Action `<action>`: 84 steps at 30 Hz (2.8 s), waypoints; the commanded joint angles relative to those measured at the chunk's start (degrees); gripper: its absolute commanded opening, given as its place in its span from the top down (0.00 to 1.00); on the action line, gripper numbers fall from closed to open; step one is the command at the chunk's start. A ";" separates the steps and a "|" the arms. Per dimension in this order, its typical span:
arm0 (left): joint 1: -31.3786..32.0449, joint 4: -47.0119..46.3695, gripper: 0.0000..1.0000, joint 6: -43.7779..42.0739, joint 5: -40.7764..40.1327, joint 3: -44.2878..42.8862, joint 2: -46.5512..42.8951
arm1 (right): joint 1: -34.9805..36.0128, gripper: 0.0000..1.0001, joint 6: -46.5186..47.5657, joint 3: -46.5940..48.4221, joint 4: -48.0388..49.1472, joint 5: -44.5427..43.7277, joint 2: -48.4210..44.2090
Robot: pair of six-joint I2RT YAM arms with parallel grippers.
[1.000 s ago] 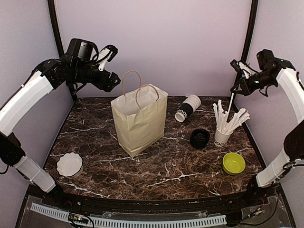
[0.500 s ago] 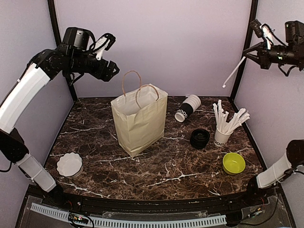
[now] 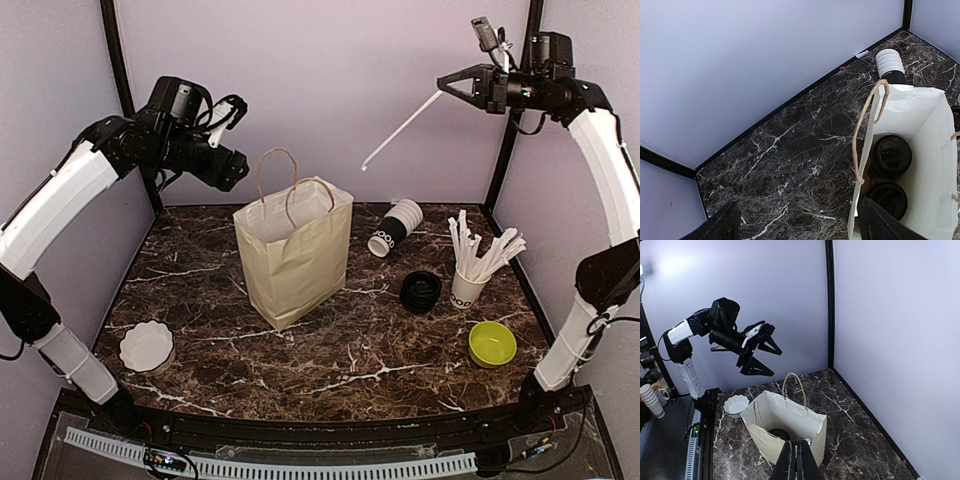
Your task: Pack the takeout coffee
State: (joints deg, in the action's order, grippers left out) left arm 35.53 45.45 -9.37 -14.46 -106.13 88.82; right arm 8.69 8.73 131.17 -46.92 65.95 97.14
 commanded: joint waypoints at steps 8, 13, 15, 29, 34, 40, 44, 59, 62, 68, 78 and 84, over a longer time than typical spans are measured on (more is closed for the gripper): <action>0.06 -0.32 0.15 0.96 -2.87 2.75 -6.95 | 12.91 1.00 -13.00 2.64 17.08 1.05 12.66; 0.07 -0.49 0.15 1.18 -3.46 5.08 -8.82 | 17.04 1.00 -22.34 1.30 26.94 1.74 18.44; 0.07 -0.53 0.15 1.33 -3.71 6.03 -9.50 | 18.99 1.00 -24.22 0.59 28.45 2.56 20.30; 0.02 -2.10 0.15 1.24 -3.73 10.54 -11.17 | 28.30 1.00 -27.40 -7.29 30.12 1.08 25.73; 0.04 -2.20 0.15 1.20 -3.49 10.95 -11.11 | 29.32 0.86 -23.19 -7.77 25.07 -1.52 26.11; 0.06 -2.23 0.15 1.26 -3.75 11.72 -11.36 | 28.42 0.59 -14.13 -3.62 16.55 -8.71 23.52; 0.06 -3.12 0.15 0.83 -4.03 12.26 -11.80 | 25.76 0.51 -9.31 -2.25 12.49 -14.22 19.75; 0.07 -15.66 0.10 -0.28 -5.61 15.92 -13.50 | 0.07 0.53 10.32 -20.60 -5.82 -29.49 -2.52; 0.07 -18.95 0.11 -0.33 -5.24 17.21 -14.31 | -6.65 0.57 12.04 -29.74 -7.17 -28.95 -8.55; 0.07 -22.61 0.11 -1.90 -4.98 18.64 -14.16 | -14.83 0.54 25.45 -40.01 -17.84 -25.54 -18.68; 0.06 -21.64 0.12 0.45 -1.84 17.17 -13.42 | -12.21 0.55 35.66 -48.13 -21.28 -35.88 -19.72; 0.07 -19.96 0.12 0.62 -3.08 17.89 -14.93 | -9.09 0.59 33.81 -48.48 -17.60 -40.06 -17.62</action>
State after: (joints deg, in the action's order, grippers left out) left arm 35.53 25.04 -9.63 -17.19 -88.40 76.58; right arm -2.22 42.74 83.59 -67.64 29.89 79.46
